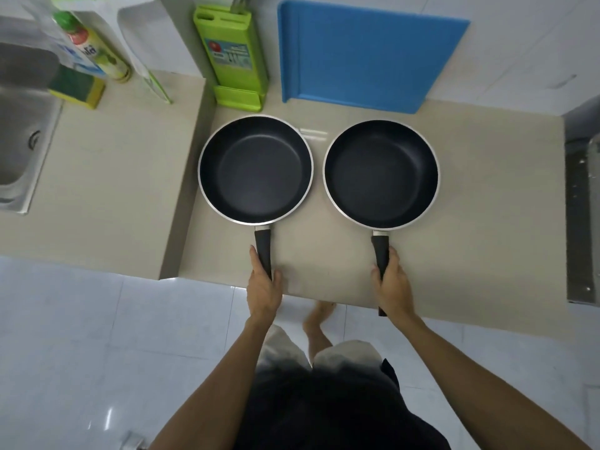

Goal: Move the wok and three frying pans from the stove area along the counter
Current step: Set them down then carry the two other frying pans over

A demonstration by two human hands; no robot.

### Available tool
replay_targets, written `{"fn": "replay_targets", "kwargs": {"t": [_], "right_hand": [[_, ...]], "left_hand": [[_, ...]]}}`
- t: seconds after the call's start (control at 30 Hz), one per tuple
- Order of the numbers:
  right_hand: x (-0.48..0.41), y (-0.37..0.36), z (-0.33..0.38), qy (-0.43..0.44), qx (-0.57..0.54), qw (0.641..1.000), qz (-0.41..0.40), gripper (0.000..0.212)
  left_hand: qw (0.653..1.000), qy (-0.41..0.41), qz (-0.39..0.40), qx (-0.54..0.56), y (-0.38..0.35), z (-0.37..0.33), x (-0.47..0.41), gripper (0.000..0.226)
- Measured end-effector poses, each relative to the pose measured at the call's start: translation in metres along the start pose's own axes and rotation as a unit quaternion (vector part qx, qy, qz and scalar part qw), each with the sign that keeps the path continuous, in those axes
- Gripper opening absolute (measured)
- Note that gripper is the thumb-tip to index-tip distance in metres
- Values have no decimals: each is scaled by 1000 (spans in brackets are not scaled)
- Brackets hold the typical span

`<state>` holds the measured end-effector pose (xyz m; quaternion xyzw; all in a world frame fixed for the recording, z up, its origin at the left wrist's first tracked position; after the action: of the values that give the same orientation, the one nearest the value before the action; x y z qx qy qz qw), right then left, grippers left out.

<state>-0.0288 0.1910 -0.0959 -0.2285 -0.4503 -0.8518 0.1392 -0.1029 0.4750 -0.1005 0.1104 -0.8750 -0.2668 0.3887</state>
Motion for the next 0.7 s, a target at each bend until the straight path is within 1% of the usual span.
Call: {"fn": "replay_targets", "kwargs": {"t": [0.07, 0.17, 0.2, 0.3, 0.37, 0.47, 0.53, 0.7], "right_hand": [[0, -7, -3, -11, -36, 999, -8, 56], [-6, -14, -7, -59, -130, 990, 14, 34], [-8, -16, -9, -77, -167, 983, 25, 30], [-14, -18, -13, -82, -223, 970, 49, 35], [-16, -17, -13, -76, -218, 971, 58, 33], [-17, -12, -11, -93, -190, 977, 39, 23], [-14, -8, -10, -98, -180, 978, 33, 20], [1, 11, -15, -99, -164, 981, 23, 21]], "left_hand": [[999, 10, 7, 40, 0, 5, -6, 75], [995, -3, 17, 100, 2, 9, -14, 71], [994, -13, 20, 105, 2, 9, -17, 68], [996, -21, 19, 87, 1, 12, -23, 44], [996, -10, 20, 82, 0, 13, -23, 36], [997, -21, 12, 76, 4, 11, -21, 25], [997, -28, 6, 70, 11, 9, -18, 19], [997, -40, 12, 66, 25, 4, 0, 16]]}}
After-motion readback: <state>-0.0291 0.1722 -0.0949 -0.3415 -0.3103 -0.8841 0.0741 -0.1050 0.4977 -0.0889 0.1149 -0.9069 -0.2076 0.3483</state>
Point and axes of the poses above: each hand's wrist, its own x-axis away from the middle knuckle, its own y-axis out of the back of the hand, z = x × y, the point moved 4 cm from there along -x, towards the middle knuckle, and after that the axes turned 11 degrees about z, right-handed, at the moved point
